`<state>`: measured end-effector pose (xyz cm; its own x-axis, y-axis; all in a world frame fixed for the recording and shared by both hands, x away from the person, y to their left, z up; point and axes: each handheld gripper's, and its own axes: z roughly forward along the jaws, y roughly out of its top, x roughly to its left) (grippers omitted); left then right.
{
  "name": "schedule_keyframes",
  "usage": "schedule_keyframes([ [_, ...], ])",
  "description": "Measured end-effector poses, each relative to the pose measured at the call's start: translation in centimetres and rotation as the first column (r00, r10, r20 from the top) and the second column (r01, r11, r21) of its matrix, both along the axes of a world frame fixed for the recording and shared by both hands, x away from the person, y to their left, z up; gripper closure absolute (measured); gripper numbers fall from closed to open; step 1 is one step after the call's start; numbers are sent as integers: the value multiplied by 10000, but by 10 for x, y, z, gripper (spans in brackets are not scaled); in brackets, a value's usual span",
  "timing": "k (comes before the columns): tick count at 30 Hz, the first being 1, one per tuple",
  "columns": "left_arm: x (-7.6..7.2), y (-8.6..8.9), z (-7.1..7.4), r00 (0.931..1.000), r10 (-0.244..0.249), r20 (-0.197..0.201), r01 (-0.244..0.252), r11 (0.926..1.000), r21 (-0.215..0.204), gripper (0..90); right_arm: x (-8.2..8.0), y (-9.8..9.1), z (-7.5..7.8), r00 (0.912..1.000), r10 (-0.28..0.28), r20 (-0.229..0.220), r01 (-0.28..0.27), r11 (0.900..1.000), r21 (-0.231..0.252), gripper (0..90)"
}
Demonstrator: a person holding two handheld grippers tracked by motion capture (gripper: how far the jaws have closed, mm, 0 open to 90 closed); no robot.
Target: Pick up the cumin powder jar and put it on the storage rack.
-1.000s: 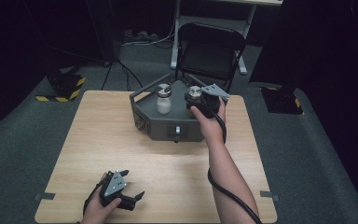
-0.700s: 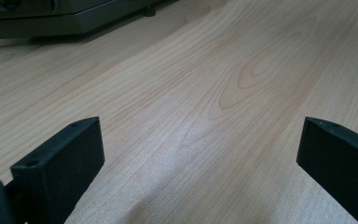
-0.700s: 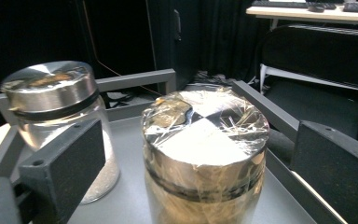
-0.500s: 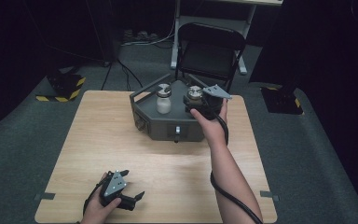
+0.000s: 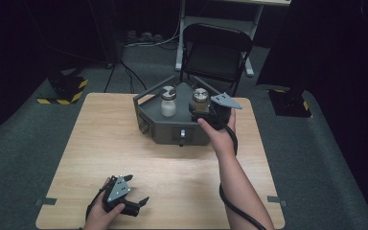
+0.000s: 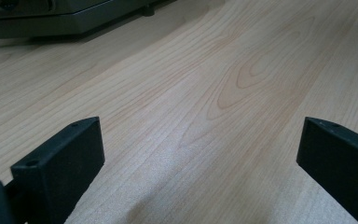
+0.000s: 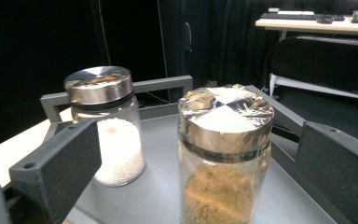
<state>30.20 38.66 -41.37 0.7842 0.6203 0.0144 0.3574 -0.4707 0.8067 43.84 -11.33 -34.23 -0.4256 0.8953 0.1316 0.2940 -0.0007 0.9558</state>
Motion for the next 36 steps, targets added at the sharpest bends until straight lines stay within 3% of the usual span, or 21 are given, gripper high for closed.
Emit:
schedule_keyframes([
  [28, -1, -2, 1, 10000, -27, 49, 27, 9999, 113, 11, -87, -18, -24, 9946, 669, 792, -689, 9974, 222, 3],
  [36, -1, -2, 1, 10000, -24, 61, 24, 9999, 126, 11, -109, -19, -34, 9924, 843, 896, -850, 9964, 36, 3],
])
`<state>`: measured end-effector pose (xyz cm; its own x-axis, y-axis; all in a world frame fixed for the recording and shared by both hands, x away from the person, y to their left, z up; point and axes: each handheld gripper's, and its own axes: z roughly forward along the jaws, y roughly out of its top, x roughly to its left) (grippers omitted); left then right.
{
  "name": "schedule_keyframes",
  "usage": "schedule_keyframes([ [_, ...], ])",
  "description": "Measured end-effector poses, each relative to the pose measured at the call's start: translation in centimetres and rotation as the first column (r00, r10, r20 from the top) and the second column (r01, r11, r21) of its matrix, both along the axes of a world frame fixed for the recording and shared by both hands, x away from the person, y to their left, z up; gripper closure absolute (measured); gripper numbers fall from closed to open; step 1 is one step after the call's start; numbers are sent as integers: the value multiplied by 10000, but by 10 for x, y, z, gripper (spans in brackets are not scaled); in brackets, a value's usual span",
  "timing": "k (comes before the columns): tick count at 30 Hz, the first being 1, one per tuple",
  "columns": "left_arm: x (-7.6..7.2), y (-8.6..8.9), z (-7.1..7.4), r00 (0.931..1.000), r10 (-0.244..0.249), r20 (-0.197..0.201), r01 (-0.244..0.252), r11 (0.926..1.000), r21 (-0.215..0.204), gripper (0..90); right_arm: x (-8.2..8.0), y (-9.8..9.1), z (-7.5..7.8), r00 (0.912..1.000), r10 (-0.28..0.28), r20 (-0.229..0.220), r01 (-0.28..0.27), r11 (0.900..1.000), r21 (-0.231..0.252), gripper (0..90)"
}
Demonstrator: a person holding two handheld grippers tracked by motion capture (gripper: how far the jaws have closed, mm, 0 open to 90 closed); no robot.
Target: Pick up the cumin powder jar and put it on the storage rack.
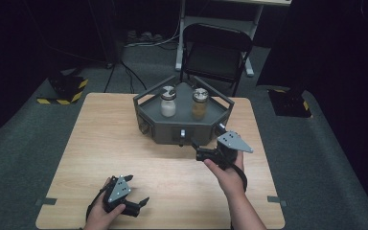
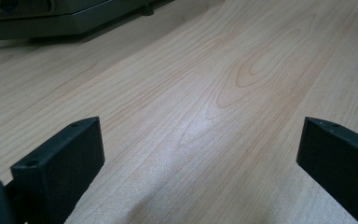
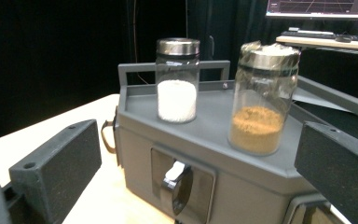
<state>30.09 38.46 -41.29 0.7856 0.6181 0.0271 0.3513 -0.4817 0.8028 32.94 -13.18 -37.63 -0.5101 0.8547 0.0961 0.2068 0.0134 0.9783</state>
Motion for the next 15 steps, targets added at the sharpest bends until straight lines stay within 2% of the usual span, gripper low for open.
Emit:
schedule_keyframes([
  [5, 0, 0, 0, 10000, 14, -4, -14, 10000, -5, 11, -12, -1, -7, 10000, 47, -54, -47, 10000, -46, 3],
  [15, 0, 0, 0, 10000, 20, -6, -20, 10000, -1, 11, -36, -3, -24, 9997, 74, -216, -84, 9989, -463, 3],
])
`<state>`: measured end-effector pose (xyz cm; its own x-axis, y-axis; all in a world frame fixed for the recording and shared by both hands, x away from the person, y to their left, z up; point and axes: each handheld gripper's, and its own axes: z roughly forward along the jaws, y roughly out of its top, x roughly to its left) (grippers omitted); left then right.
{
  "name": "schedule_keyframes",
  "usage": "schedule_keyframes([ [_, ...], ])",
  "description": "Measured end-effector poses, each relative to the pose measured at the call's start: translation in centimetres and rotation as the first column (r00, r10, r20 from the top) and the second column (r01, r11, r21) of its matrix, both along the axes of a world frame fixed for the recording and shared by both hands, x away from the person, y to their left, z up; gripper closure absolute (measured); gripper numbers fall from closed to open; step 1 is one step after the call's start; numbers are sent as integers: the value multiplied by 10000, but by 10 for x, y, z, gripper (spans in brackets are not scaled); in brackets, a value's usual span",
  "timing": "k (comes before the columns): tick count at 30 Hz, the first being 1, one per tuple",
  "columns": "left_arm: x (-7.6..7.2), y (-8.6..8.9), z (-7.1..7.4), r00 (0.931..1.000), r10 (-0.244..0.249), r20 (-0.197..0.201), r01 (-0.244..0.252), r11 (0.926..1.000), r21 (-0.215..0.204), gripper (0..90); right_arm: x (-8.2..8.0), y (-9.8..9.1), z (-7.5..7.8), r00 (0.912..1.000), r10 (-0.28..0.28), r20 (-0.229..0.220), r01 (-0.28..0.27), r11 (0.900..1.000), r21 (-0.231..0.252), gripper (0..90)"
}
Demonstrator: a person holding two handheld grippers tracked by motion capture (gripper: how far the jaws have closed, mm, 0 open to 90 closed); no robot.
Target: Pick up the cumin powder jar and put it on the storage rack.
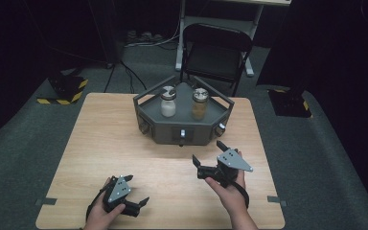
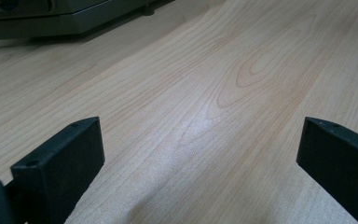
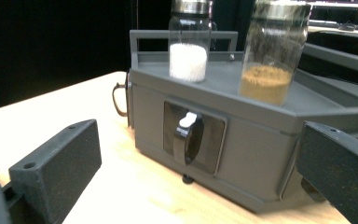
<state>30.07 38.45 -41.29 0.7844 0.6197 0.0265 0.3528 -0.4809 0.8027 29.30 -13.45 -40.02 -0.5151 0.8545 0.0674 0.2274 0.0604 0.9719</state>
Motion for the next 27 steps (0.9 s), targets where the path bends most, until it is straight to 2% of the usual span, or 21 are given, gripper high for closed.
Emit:
schedule_keyframes([
  [17, 0, -1, 0, 10000, 2, -35, -2, 10000, 23, 11, -25, -2, -26, 9980, -5, -636, -23, 9990, -437, 3],
  [27, 0, -2, 1, 10000, -6, -30, 6, 10000, 91, 11, -34, -1, -45, 9924, -128, -1223, 0, 9946, -1038, 4],
])
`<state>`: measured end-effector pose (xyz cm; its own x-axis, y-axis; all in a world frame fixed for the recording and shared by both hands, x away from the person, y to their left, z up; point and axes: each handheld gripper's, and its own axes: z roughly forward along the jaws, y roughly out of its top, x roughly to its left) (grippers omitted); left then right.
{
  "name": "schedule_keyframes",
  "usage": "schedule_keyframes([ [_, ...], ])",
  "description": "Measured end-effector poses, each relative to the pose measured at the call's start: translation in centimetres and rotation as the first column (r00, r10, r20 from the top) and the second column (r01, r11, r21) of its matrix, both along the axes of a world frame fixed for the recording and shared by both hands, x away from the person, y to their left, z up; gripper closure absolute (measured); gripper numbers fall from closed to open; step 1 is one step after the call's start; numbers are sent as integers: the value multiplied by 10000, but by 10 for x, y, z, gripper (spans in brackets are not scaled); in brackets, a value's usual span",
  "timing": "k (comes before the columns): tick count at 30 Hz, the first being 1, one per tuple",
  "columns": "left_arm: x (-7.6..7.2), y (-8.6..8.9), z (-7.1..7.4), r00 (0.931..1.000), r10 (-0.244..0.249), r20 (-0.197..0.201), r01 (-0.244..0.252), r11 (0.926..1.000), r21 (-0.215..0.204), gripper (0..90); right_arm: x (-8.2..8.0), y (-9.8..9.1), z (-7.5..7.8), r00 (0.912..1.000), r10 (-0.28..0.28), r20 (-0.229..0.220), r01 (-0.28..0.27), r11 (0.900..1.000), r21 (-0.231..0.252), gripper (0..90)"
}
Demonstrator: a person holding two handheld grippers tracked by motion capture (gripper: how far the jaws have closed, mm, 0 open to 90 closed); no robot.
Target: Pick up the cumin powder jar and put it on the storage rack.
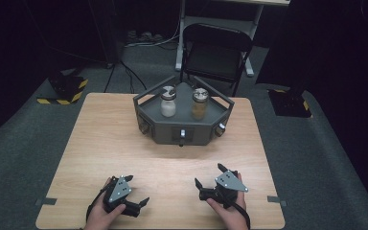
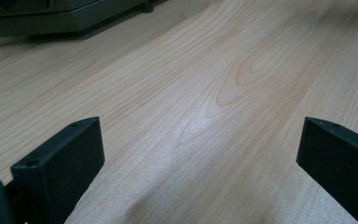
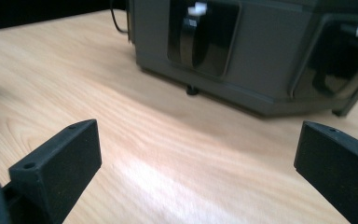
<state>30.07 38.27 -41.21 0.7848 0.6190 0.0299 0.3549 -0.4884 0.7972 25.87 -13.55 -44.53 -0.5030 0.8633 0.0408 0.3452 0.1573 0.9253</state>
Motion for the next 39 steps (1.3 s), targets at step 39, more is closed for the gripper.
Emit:
schedule_keyframes([
  [39, 7, -17, 6, 9982, -584, -100, 591, 9935, 973, 12, 1, -3, 0, 9888, 996, -1112, -1136, 9853, -1276, 8],
])
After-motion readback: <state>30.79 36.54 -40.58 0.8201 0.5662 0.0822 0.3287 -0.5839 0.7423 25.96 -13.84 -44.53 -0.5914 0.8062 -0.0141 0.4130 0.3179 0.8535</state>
